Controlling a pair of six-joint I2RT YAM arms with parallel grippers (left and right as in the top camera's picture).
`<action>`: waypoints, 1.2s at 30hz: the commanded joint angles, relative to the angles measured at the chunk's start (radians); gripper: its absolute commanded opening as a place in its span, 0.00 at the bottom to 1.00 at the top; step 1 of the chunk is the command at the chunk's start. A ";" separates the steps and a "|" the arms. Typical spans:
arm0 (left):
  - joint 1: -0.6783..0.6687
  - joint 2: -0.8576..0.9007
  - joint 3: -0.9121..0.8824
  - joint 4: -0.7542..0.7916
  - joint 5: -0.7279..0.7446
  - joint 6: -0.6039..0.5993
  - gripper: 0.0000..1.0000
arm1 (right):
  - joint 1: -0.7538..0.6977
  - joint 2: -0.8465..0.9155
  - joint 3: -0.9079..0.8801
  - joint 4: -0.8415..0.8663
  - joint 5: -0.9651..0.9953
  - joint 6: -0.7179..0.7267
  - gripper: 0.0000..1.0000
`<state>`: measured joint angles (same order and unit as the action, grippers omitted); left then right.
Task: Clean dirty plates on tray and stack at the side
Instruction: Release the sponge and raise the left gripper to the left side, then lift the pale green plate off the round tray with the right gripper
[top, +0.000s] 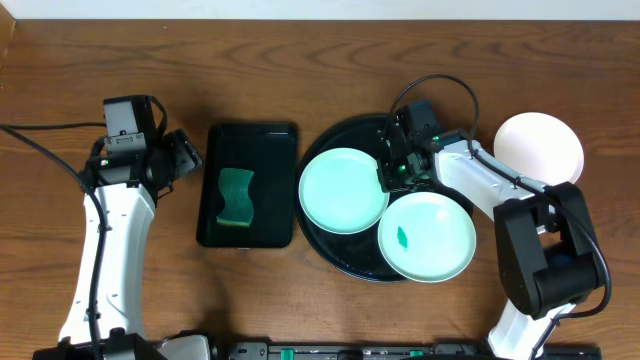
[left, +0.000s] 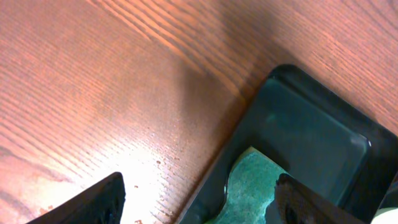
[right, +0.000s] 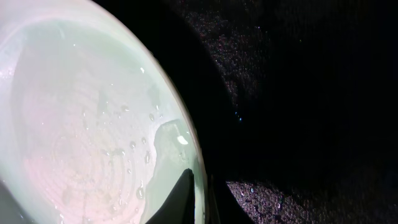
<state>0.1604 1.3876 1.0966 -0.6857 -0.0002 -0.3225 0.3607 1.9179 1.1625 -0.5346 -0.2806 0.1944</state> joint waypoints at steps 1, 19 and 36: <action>0.002 -0.002 0.016 -0.010 -0.012 -0.005 0.78 | 0.008 0.006 0.010 0.001 -0.016 0.000 0.08; 0.002 -0.002 0.015 -0.010 -0.012 -0.004 0.79 | 0.004 0.006 0.010 0.007 -0.016 0.000 0.01; 0.002 -0.002 0.015 -0.010 -0.012 -0.004 0.80 | -0.118 -0.099 0.010 -0.100 -0.015 -0.020 0.01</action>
<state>0.1608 1.3876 1.0966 -0.6926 -0.0002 -0.3222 0.2642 1.8526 1.1625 -0.6243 -0.2989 0.1917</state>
